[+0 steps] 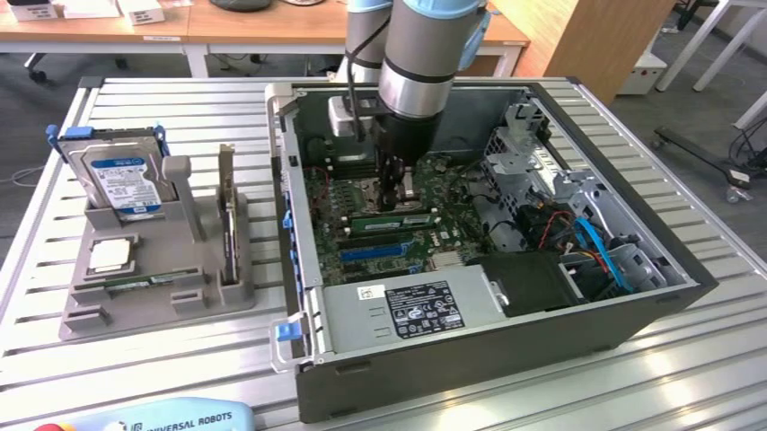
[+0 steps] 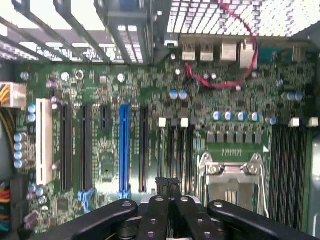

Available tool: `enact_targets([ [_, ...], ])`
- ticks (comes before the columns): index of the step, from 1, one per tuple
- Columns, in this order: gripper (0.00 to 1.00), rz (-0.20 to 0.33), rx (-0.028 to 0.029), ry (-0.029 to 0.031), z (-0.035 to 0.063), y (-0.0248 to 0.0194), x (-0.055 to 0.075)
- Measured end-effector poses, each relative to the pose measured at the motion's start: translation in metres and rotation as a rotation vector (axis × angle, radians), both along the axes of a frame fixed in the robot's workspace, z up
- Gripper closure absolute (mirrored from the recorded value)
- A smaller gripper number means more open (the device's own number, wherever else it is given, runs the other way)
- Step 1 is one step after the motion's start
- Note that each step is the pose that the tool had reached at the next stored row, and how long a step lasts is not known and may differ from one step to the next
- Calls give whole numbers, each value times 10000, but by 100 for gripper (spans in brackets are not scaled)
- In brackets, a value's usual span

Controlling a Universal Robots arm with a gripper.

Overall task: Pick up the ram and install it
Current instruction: 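Press down the ram until it locks into place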

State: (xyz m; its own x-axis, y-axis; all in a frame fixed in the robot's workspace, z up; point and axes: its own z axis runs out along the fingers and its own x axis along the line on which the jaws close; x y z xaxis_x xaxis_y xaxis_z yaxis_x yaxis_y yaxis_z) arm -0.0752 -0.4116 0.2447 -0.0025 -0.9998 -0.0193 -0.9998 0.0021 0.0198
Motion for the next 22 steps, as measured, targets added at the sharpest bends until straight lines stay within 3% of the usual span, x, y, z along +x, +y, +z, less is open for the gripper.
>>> enact_targets([
  [8,90,-1,0,-25,0,1,-103],
  [22,90,-1,-2,-24,-48,0,-105],
])
